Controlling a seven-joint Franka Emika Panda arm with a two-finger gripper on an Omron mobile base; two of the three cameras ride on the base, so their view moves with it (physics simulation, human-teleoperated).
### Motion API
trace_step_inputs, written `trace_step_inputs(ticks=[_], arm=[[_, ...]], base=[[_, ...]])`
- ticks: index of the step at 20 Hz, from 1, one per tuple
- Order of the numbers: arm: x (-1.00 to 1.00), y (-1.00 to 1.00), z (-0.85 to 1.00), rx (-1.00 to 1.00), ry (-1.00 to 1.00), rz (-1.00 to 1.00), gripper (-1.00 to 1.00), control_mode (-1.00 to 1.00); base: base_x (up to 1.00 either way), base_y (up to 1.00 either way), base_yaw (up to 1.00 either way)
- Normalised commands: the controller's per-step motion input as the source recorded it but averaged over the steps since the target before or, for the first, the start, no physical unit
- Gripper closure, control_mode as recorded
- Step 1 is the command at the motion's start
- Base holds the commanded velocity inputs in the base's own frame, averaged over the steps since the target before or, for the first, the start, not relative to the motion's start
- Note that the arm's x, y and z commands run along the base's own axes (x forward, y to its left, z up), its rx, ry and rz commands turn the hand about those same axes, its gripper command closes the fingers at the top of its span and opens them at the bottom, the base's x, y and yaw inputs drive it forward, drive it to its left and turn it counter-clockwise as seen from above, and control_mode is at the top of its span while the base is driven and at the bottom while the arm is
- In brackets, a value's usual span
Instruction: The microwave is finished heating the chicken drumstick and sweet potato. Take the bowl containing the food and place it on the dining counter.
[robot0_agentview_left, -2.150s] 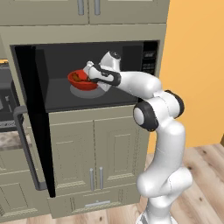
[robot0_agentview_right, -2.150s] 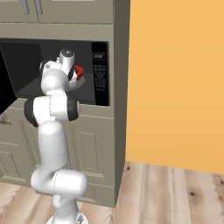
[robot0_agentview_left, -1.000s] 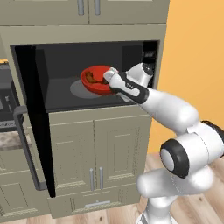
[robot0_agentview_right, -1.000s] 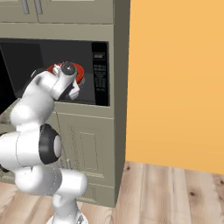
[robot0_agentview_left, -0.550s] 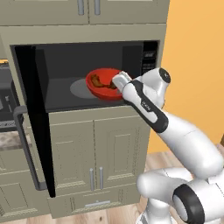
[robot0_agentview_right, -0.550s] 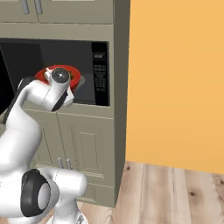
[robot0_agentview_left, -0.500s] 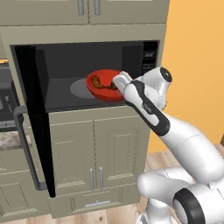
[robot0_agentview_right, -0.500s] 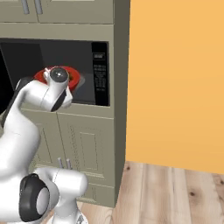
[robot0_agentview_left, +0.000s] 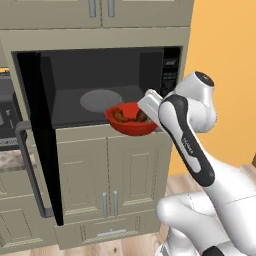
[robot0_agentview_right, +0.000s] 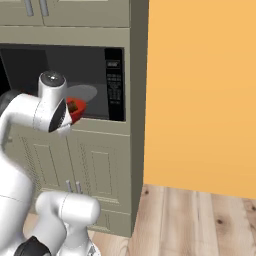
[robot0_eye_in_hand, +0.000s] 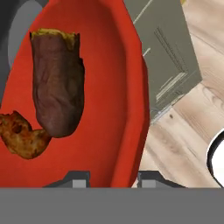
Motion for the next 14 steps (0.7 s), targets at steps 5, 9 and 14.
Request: trace_step_inputs(ticks=[5,9,14], arm=[[-1.0,-0.23,-0.3,-0.01,0.12,0.0,1.0,-1.0],[-0.5,-0.23,-0.07,0.0,0.0,0.03,1.0,1.0],[0.0,0.0,0.0,0.0,0.0,0.0,1.0,1.0]], base=[[0.0,0.0,0.0],[-0.5,-0.49,0.1],[-0.92,-0.78,0.58]])
